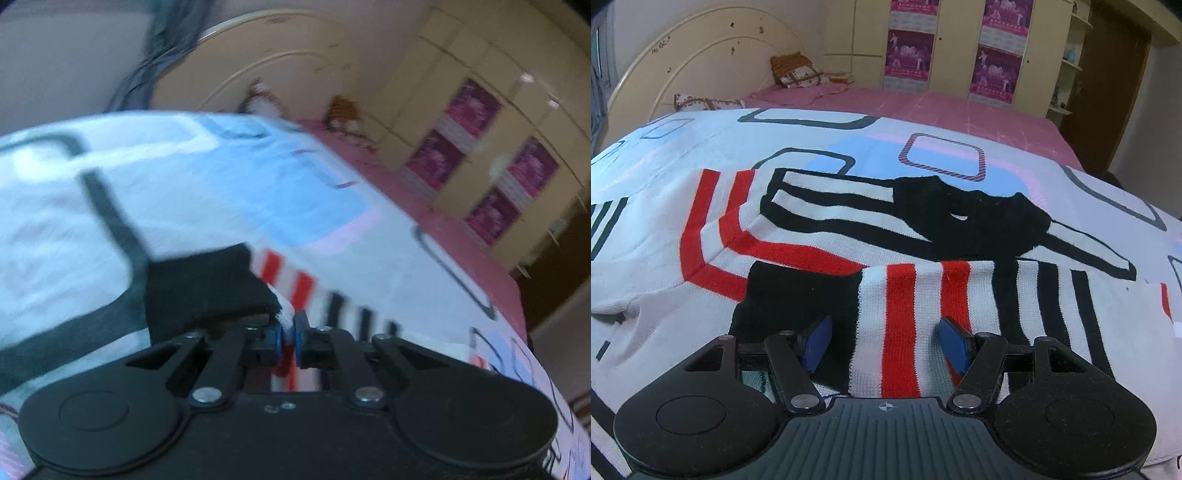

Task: Fold small clothes
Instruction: 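Grasp the cuff with the left tool and fold the sleeve across the body, then open the left tool to release the folded sleeve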

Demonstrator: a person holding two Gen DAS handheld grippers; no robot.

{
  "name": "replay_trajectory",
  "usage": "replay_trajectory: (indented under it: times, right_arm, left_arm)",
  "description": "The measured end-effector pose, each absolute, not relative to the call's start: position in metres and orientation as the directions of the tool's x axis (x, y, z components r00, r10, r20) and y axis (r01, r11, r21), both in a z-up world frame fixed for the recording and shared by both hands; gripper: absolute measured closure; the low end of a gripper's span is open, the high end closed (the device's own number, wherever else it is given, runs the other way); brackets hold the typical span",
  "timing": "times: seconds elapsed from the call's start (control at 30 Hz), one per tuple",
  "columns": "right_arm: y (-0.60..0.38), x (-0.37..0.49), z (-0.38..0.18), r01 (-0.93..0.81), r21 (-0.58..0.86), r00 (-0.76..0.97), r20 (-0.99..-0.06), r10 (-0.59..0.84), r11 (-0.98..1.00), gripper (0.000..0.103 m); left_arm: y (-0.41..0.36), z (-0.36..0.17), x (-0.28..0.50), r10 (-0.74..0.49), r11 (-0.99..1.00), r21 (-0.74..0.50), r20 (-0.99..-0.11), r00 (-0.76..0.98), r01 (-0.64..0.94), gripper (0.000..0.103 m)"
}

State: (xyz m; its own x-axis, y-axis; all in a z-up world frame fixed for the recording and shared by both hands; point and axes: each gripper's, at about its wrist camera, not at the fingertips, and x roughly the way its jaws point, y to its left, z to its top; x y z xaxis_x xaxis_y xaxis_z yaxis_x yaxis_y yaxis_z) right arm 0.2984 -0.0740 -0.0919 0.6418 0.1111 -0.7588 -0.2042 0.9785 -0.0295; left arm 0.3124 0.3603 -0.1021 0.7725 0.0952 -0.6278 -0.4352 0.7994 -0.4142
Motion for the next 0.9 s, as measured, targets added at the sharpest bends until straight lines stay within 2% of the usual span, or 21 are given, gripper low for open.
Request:
replay_trajectory:
  times: [0.23,0.57,0.73,0.83,0.9]
  right_arm:
    - [-0.080,0.299,-0.084,-0.201,0.001,0.632,-0.764,0.131,0.980,0.039]
    - [-0.141,0.275,-0.055,-0.117,0.022,0.685,-0.722,0.096,0.993,0.039]
    - [-0.194,0.258,-0.052,-0.030,0.022,0.687,-0.726,0.037,0.999,0.039]
    - [-0.222,0.248,-0.054,0.013,0.025,0.678,-0.735,0.009,1.000,0.039]
    - [-0.236,0.243,-0.054,0.034,0.035,0.676,-0.737,0.003,0.999,0.039]
  left_arm:
    - [0.284,-0.058,0.326,-0.040,0.922,-0.340,-0.560,0.827,-0.186,0.097]
    - [0.114,-0.041,0.350,-0.364,0.924,-0.306,-0.527,0.768,0.228,0.097]
    - [0.027,-0.066,0.359,-0.469,0.883,-0.291,-0.576,0.669,0.369,0.096]
    - [-0.015,-0.091,0.365,-0.482,0.868,-0.261,-0.646,0.592,0.423,0.095]
    - [-0.034,-0.110,0.365,-0.467,0.862,-0.226,-0.704,0.535,0.454,0.078]
